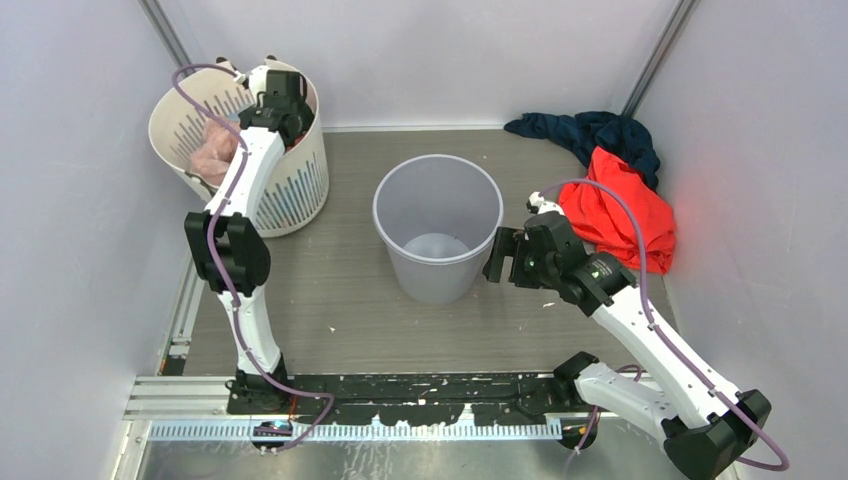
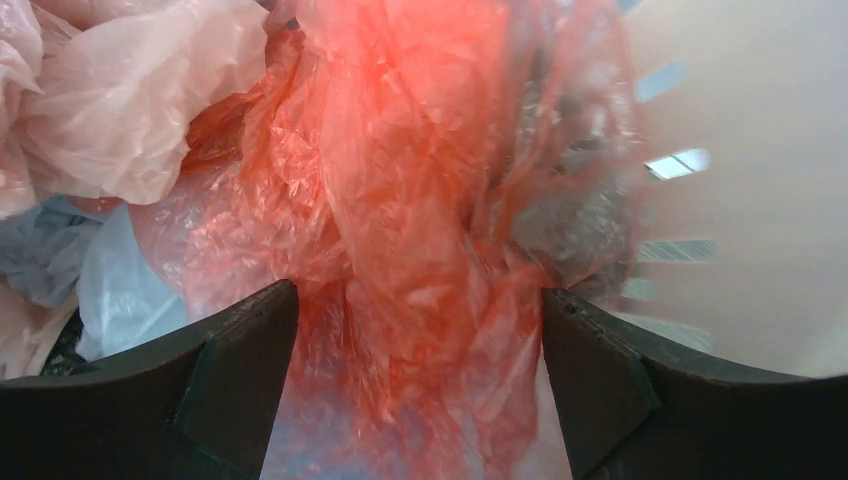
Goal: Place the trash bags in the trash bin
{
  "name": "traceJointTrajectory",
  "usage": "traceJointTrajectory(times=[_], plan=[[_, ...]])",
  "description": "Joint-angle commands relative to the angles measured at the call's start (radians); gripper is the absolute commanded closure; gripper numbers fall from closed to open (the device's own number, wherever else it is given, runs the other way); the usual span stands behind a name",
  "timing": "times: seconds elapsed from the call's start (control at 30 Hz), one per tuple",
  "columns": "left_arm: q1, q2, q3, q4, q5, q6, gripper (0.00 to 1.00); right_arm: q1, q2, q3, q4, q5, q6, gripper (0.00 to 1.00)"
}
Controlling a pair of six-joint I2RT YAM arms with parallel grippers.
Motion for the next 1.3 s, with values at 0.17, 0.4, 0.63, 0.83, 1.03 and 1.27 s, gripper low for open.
traceJointTrajectory(times=[0.17,0.4,0.63,0.83,1.03,1.27], plan=[[0.021,0.051,0.000,0.021,-0.103,-0.131,0.12,0.003,0.004,-0.042,0.094,-0.057,-0.019,0.08],[0.031,0.040,-0.009,0.032,-0.054,-0.112,0.93,0.003,0.022,-0.055,0.116,-0.071,-0.021,0.08],[-0.039,-0.140,-0.173,0.100,-0.020,-0.061,1.00,0.003,0.015,-0.076,0.147,-0.121,0.006,0.09],[-0.124,-0.390,-0.370,0.158,-0.113,-0.045,1.00,0.003,-0.022,-0.073,0.143,-0.151,0.027,0.11],[-0.125,-0.499,-0.257,0.108,-0.144,0.049,1.00,0.003,-0.084,-0.009,0.071,-0.154,-0.003,0.01],[-0.124,-0.570,-0.060,0.034,-0.026,0.144,1.00,0.002,-0.110,0.078,-0.001,-0.175,-0.027,0.00]])
